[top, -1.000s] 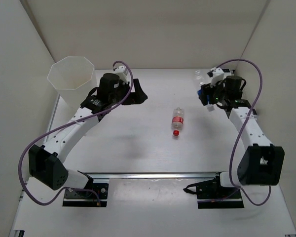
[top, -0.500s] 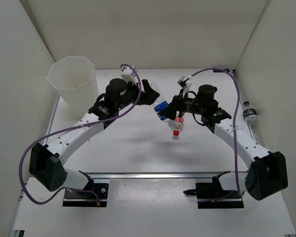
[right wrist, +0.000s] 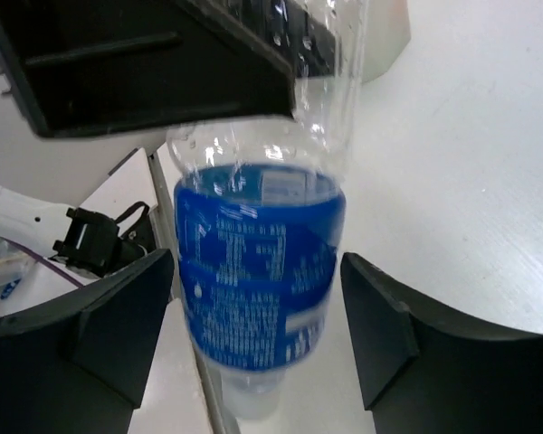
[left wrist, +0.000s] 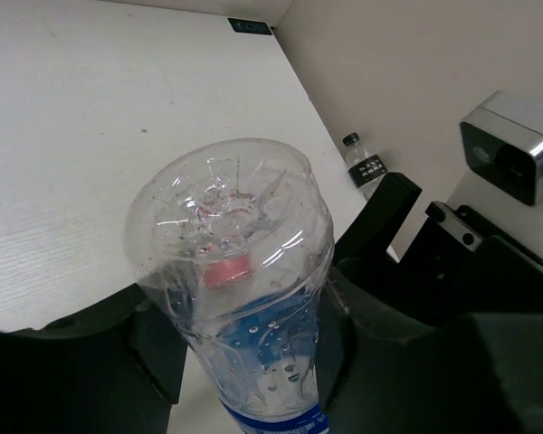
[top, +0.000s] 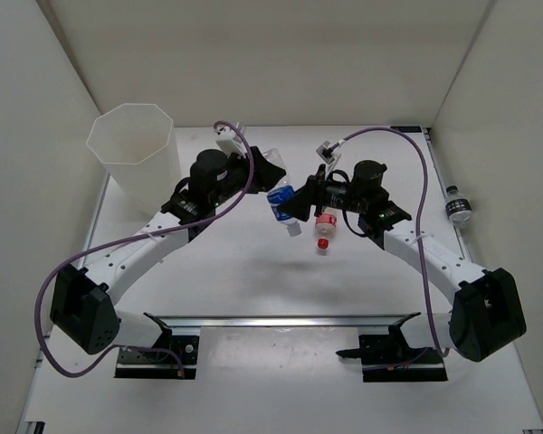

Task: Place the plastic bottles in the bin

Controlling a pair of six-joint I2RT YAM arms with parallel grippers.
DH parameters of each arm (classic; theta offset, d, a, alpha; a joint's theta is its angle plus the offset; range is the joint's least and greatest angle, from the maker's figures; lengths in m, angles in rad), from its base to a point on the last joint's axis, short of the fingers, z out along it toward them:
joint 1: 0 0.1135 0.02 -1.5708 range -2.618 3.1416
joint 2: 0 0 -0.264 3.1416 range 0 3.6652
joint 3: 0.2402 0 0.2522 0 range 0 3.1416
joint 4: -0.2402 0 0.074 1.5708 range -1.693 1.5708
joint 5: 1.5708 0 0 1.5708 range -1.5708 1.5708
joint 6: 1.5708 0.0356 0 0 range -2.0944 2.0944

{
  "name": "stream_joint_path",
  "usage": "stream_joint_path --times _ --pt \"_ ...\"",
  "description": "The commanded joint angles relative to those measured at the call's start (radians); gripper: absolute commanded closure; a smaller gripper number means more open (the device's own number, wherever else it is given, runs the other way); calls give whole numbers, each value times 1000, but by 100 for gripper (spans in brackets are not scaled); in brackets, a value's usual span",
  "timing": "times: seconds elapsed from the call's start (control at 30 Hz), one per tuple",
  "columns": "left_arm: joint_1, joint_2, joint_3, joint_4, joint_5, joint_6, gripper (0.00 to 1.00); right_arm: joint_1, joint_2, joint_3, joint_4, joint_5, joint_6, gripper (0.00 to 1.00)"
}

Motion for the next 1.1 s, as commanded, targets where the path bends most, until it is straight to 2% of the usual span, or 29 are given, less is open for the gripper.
stream_joint_path --times 0.0,0.03,0.07,0.17,0.27,0.3,0.33,0.4,0.5,0.57,0.63,0.67,0.73,0.77,0.83,0.9,0.93,0.97,1.03,1.07 --pt "50 -88 -10 18 -3 4 68 -28 -55 0 103 -18 40 27" --pt "67 -101 3 4 -25 13 71 -45 -65 -4 106 -7 50 18" --pt "90 -110 27 -26 -45 39 70 -64 -81 -12 108 -16 44 1" --pt "141 -122 105 -101 -153 154 70 -117 -114 3 34 2 19 0" --pt "159 -116 199 -108 -525 346 73 -201 -176 13 -140 92 -53 1" --pt "190 -92 228 -70 -699 412 73 -215 -202 10 -171 137 -76 1" --pt "225 -78 274 -51 -793 458 73 -270 -219 16 -238 170 -94 1" --pt "324 -4 367 -53 -877 492 72 -375 -246 14 -334 174 -110 1" --pt "385 75 421 125 -1045 630 72 -453 -285 8 -412 183 -153 1" --pt "400 118 392 379 -1189 745 73 -459 -300 14 -458 223 -197 0" --pt "415 203 385 577 -1277 902 75 -484 -294 34 -501 261 -232 1" --pt "432 247 395 669 -1303 964 72 -484 -291 46 -527 278 -246 1" --pt "467 321 460 618 -1314 980 71 -499 -285 54 -564 303 -263 1" --pt "481 348 483 597 -1331 969 67 -510 -282 54 -566 304 -269 0" --pt "483 352 457 584 -1333 951 52 -533 -279 54 -578 309 -277 1" --pt "466 332 429 547 -1296 929 16 -555 -268 72 -613 371 -291 0" --pt "452 318 429 526 -1288 923 8 -562 -260 94 -644 393 -303 1" --pt "446 320 444 464 -1261 903 2 -559 -231 127 -653 452 -326 1" --pt "429 320 544 245 -1192 848 1 -550 -170 175 -734 601 -399 1" --pt "425 310 565 190 -1166 792 1 -555 -156 206 -759 644 -426 1"
